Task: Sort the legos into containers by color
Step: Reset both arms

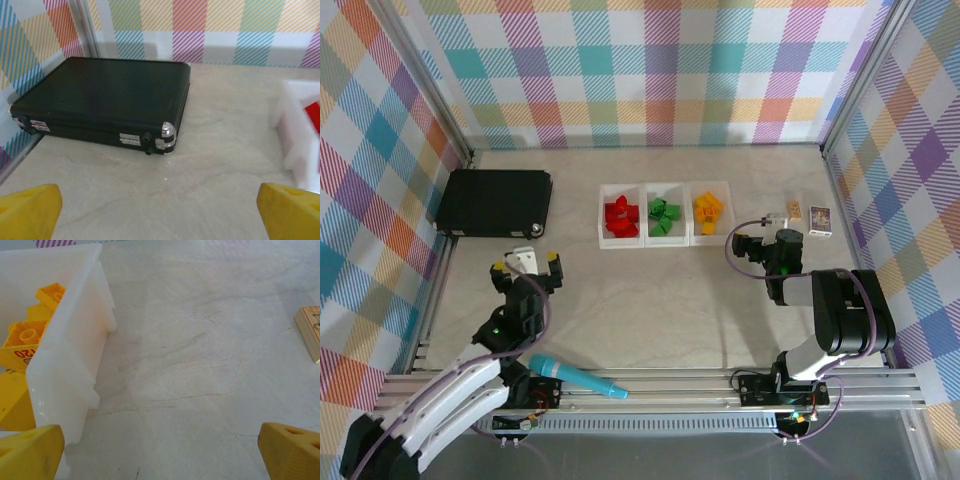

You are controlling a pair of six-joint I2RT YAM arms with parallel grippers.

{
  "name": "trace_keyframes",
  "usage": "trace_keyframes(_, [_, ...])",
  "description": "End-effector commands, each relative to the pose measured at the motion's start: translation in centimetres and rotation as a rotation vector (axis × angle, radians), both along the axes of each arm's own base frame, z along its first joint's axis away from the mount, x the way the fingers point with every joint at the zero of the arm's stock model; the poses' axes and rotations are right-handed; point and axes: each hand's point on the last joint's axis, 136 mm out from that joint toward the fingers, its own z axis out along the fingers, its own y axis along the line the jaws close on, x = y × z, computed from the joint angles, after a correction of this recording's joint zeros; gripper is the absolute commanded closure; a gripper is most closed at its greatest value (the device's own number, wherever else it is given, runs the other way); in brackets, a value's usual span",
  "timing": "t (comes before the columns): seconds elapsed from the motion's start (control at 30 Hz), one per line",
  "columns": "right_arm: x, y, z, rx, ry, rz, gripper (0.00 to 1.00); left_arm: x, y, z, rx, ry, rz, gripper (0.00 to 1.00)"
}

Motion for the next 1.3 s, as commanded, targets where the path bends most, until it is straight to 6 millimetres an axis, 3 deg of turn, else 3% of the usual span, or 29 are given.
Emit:
trace_keyframes(0.0, [0.8, 0.0, 1.9, -0.004, -0.067, 0.018, 0.01, 1.9, 1.6, 0.1, -0.024, -0.096, 0.079, 0.0])
trace_keyframes(0.07, [0.8, 0.1, 1.9, -0.004, -0.066, 0.019, 0.01, 3.0, 2.2, -2.2, -0.075, -0.064, 0.082, 0.0])
trace_keyframes(0.2, [0.8, 0.1, 1.9, -0.005, -0.067, 0.019, 0.01, 6.4, 2.3, -3.3, -0.135, -0.086, 0.05, 0.0])
trace_keyframes(0.33, [0.8, 0.1, 1.9, -0.005, -0.066, 0.018, 0.01, 10.5, 0.9, -4.5, -0.009, 0.03, -0.046, 0.07])
trace_keyframes(0.4, [0.9, 0.1, 1.9, -0.004, -0.066, 0.02, 0.01, 11.7, 1.1, -7.1, -0.061, 0.041, -0.101, 0.09])
trace_keyframes(0.47, [0.9, 0.1, 1.9, -0.004, -0.066, 0.02, 0.01, 11.8, 2.6, -7.7, -0.147, 0.057, -0.079, 0.1])
trace_keyframes(0.53, [0.9, 0.1, 1.8, -0.004, -0.065, 0.019, 0.01, 12.1, 2.8, -7.5, -0.153, 0.046, -0.08, 0.0])
trace_keyframes(0.57, [0.9, 0.1, 1.8, -0.005, -0.064, 0.019, 0.01, 12.0, 3.0, -7.8, -0.156, 0.066, -0.064, 0.0])
trace_keyframes(1.27, [1.0, 0.3, 1.7, -0.003, -0.056, 0.03, 0.01, 12.3, 2.7, -7.7, -0.134, 0.074, -0.066, 0.01])
